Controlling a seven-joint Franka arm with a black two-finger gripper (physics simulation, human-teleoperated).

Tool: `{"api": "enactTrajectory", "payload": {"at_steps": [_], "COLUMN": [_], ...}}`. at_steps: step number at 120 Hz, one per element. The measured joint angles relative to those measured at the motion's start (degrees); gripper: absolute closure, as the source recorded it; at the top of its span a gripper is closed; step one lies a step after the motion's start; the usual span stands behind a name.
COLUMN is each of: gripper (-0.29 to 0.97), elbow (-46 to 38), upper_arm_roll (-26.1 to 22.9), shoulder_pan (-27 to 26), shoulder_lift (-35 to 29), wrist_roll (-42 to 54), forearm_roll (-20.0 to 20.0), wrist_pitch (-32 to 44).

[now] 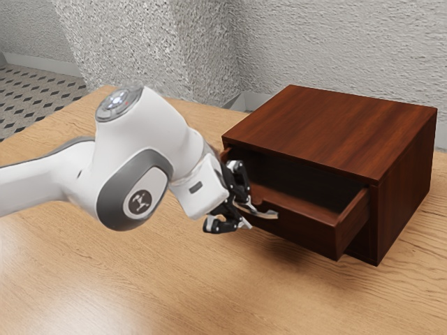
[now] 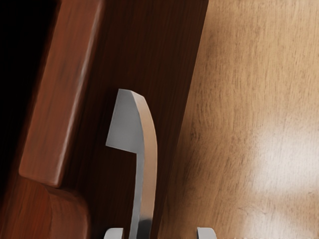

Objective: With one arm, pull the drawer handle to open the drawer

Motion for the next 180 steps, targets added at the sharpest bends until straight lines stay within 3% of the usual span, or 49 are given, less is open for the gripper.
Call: {"api": "enactTrajectory", "payload": {"at_steps": [79, 103, 180], "gripper": [0.62, 0.58, 0.66], "elbow": [-9.9, -11.1, -13.7], "upper_arm_roll": [0.1, 0.0, -0.7], "shoulder_pan": [-0.6, -0.5, -0.4], "shoulder_lift": [-10.6, -11.9, -15.0], "wrist_roll": [-1.2, -1.4, -2.7], "forearm_roll": [0.4, 0.3, -0.2], "wrist_pitch": [-0.1, -0.2, 0.2]}}
